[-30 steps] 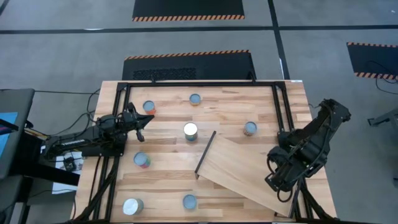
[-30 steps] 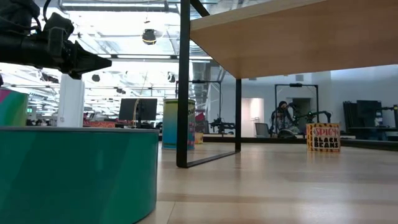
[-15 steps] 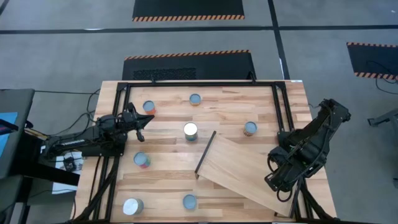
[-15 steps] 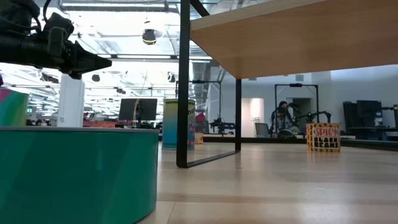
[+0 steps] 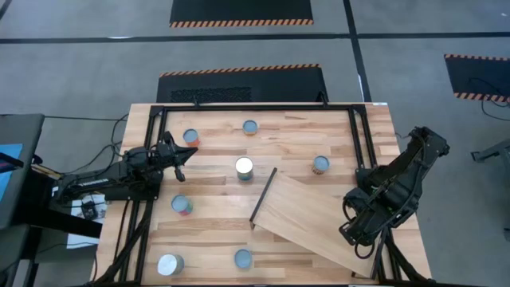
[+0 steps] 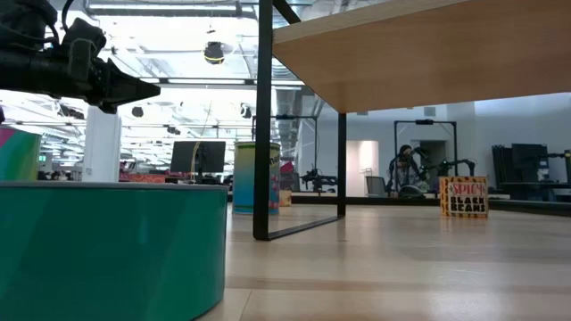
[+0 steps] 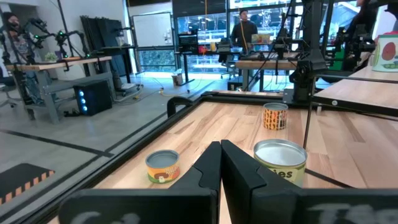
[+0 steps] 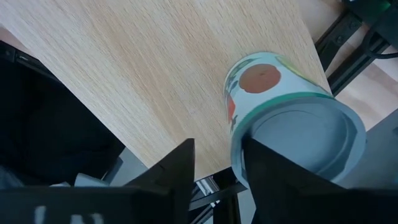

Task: Pick and place cans onto a shelf
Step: Put the canned mixed vegetables on the shelf, then put the canned tomatoes on the shelf

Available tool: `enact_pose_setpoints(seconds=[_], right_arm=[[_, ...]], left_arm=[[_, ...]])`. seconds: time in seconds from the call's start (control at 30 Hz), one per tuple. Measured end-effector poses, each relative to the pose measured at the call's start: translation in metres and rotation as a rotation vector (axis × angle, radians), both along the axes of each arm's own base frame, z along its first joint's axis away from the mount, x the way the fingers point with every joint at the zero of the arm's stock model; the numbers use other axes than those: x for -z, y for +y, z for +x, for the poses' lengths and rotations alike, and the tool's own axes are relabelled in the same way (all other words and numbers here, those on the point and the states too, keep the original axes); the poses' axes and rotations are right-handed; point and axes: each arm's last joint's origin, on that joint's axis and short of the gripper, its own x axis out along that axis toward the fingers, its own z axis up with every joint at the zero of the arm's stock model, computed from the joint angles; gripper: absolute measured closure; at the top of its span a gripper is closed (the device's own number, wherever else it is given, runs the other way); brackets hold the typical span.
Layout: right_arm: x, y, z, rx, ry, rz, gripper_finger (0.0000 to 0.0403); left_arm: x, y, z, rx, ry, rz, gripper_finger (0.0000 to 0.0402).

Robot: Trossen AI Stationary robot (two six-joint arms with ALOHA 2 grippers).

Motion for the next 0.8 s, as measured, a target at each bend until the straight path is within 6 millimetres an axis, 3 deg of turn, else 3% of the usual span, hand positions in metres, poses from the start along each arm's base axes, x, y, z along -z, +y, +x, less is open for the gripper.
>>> enact_pose_setpoints(seconds=[0.8], right_arm=[[-0.0011, -0.0040, 0.0034, 0.026, 0.057, 0.060, 0.0200]], left_arm=[[0.0000, 0.0002, -0.0001, -0.009, 0.000, 0.000, 0.0401]])
